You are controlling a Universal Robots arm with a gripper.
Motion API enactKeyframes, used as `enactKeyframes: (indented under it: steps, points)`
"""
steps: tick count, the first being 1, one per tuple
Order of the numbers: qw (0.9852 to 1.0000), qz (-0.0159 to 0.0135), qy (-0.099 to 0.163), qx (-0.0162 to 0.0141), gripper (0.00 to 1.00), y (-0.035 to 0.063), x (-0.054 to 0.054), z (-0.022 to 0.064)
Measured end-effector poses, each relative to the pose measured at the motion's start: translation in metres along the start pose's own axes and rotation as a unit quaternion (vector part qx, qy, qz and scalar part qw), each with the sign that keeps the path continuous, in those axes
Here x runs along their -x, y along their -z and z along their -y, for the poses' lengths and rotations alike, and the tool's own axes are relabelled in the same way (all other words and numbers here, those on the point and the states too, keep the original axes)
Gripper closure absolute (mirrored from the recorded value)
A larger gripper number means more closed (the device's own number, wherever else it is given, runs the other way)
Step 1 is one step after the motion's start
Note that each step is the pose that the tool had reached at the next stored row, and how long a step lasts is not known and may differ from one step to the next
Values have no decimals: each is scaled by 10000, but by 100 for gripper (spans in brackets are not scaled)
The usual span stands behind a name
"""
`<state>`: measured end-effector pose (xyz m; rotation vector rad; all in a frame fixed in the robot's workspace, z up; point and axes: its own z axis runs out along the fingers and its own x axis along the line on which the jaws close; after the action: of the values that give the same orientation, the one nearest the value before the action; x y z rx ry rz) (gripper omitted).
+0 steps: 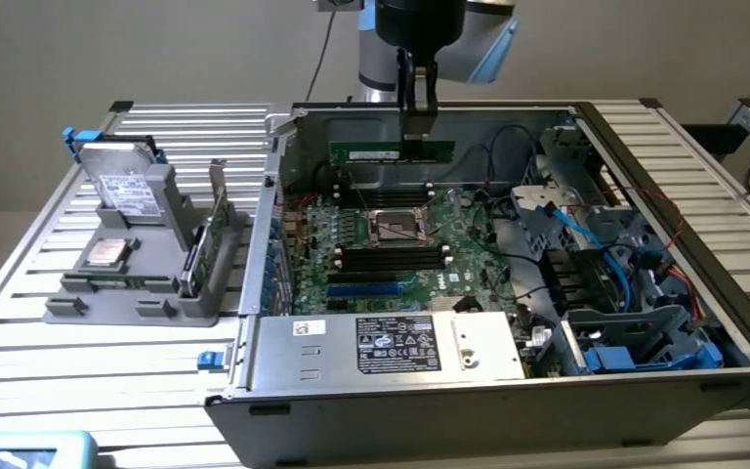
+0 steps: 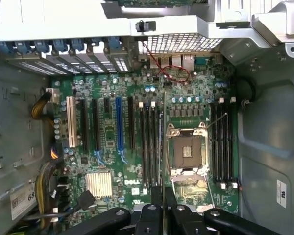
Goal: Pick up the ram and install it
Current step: 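Insert the ram into the slot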
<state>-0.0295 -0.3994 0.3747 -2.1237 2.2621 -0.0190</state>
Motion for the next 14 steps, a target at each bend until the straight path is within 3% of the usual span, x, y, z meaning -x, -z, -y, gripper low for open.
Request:
enactKeyframes:
  steps: [9, 11, 14]
  points:
    - [10000, 0, 16, 1, 86, -146, 54, 0]
    - [10000, -15, 17, 9, 86, -167, 54, 1]
    - [10000, -60, 21, 21, 86, -193, 54, 14]
